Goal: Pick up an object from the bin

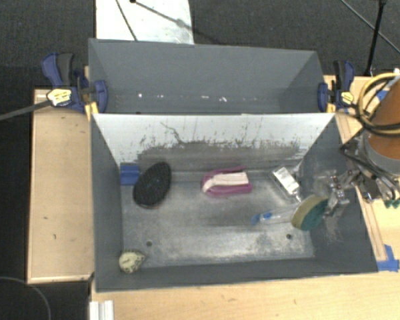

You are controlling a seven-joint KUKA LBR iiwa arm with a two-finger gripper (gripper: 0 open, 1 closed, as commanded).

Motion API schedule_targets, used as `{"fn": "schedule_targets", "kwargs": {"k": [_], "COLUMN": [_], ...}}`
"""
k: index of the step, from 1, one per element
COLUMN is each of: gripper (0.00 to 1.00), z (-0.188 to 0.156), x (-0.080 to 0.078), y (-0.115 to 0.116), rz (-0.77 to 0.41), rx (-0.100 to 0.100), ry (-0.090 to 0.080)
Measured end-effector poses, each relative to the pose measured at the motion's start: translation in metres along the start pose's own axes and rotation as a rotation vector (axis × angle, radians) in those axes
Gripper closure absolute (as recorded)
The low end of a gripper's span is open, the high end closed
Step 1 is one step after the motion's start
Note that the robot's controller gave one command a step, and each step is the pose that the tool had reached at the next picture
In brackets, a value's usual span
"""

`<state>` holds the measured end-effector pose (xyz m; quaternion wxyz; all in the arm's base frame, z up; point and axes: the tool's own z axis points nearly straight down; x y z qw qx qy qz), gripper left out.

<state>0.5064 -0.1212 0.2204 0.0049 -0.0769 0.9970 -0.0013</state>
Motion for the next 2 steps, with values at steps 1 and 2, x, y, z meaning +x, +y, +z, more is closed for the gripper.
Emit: {"fn": "schedule_targets", "kwargs": {"k": [1, 2], "gripper": [1.0, 1.0], "z": [0.049, -0.012], "x": [0.025, 0.012], "y": [0.009, 0.012], "rz": [-0.149, -0.159], "rx": [-0.005, 0.0], "ry": [0.011, 0.001]}}
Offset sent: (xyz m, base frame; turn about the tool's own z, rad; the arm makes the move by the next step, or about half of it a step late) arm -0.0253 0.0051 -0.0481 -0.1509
